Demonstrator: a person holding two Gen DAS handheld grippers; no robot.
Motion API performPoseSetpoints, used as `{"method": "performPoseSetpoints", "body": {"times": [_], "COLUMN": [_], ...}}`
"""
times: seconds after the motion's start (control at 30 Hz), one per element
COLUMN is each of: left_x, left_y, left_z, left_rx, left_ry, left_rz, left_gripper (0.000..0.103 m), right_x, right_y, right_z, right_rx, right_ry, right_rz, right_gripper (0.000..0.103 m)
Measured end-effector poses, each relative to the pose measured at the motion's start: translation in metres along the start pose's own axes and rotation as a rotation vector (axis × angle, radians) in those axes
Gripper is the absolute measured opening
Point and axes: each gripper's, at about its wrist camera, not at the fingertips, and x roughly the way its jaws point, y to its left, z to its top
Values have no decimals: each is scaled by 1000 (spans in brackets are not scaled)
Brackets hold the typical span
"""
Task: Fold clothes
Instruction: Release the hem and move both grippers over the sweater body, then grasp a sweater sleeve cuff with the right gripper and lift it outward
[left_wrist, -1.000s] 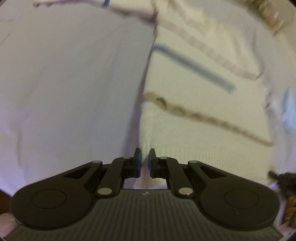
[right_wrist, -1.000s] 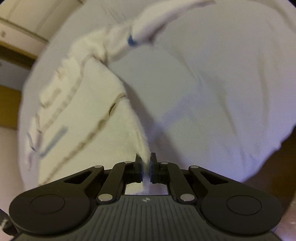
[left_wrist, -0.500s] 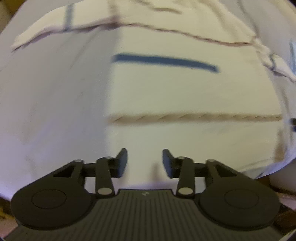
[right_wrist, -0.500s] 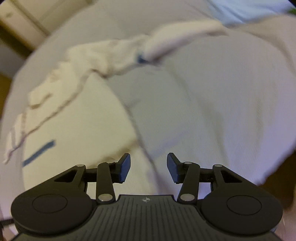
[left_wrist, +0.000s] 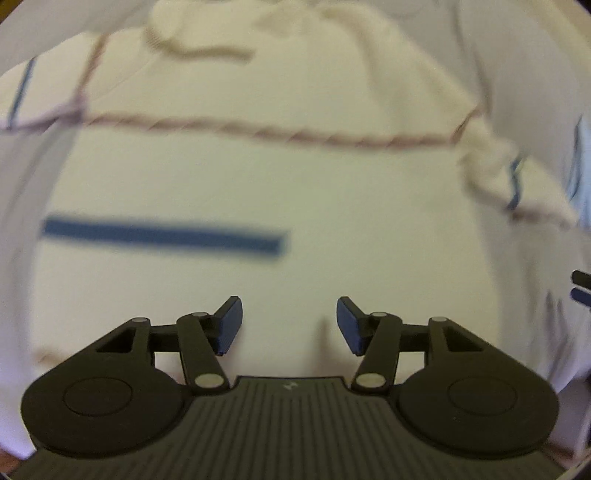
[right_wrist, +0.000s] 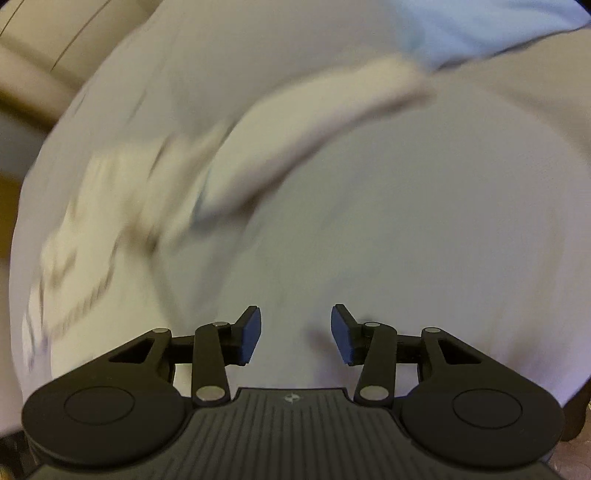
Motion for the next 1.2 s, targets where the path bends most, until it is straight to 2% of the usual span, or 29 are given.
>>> {"method": "performPoseSetpoints", "body": {"times": [0.1, 0.27, 0.33, 0.47, 0.5, 0.53, 0.57, 0.6, 0.77, 0.83, 0.9, 0.97, 1.13, 1.2], "left_x": [18, 28, 35, 44, 46, 47, 46, 45, 32, 26, 22, 22, 20, 19], "left_y": [-30, -58, -62, -61, -61, -61, -60, -59, -53, -49, -46, -43, -42, -42], "left_z": [32, 73, 81, 89, 90, 90, 91, 91, 90, 88, 83, 76, 62, 58], "left_rx": [-2, -1, 10, 6, 3, 1, 2, 1, -14, -26, -46, -63, -54, -54], "left_ry": [-23, -30, -22, 21, 30, 39, 42, 42, 26, 21, 23, 25, 29, 32], "left_rz": [-15, -22, -6, 18, 24, 30, 39, 46, 48, 49, 47, 42, 46, 47], "left_gripper": [52, 57, 57, 57, 57, 57, 57, 57, 57, 57, 57, 57, 58, 59], "right_x": [-2, 13, 21, 61, 69, 76, 80, 70, 15, -33, -69, -82, -34, -1], "right_y": [-32, -56, -66, -80, -79, -78, -75, -69, -38, -34, -40, -54, -84, -95], "right_z": [52, 119, 140, 179, 182, 186, 189, 191, 205, 213, 219, 222, 224, 221], "right_rx": [67, 41, 12, 14, 10, 6, -2, -23, -124, -114, -62, 16, 78, 102], "right_ry": [-91, -201, -219, -174, -140, -105, -82, -98, -188, -293, -343, -355, -295, -283], "right_rz": [16, -13, -40, -50, -29, -8, 12, 28, 115, 137, 83, 8, -162, -222], "right_gripper": [45, 58, 71, 72, 68, 45, 28, 7, 5, 5, 5, 5, 4, 5]}}
